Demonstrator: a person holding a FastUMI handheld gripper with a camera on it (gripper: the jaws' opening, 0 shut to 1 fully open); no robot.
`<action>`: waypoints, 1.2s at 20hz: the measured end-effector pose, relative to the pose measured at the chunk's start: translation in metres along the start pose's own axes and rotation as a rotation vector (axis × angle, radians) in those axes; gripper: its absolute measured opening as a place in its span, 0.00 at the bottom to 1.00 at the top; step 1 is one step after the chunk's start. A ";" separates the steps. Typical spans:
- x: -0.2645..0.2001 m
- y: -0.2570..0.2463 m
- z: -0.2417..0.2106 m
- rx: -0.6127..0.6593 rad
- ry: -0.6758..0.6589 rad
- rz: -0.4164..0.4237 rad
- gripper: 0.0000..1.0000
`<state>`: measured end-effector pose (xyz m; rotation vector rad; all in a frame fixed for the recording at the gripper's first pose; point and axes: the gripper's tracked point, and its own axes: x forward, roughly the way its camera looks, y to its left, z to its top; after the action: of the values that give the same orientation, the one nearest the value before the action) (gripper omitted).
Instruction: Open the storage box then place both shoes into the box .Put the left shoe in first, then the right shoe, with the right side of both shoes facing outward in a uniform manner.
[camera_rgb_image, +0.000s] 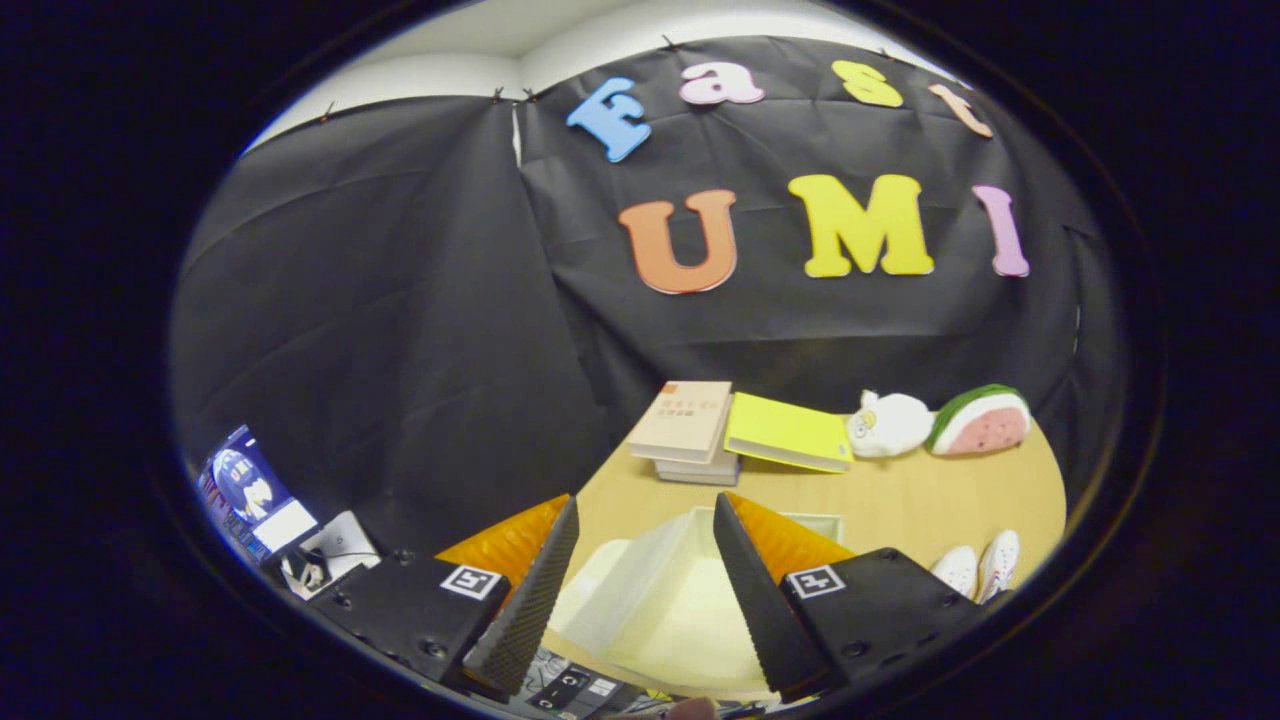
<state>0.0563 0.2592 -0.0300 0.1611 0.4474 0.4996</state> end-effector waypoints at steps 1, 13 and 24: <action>-0.009 -0.024 0.000 0.026 -0.022 -0.046 0.89; -0.082 -0.309 -0.134 0.135 0.275 -0.508 0.92; -0.016 -0.409 -0.254 0.137 0.659 -0.469 0.92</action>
<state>0.1035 -0.0936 -0.3553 0.0139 1.1333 0.0441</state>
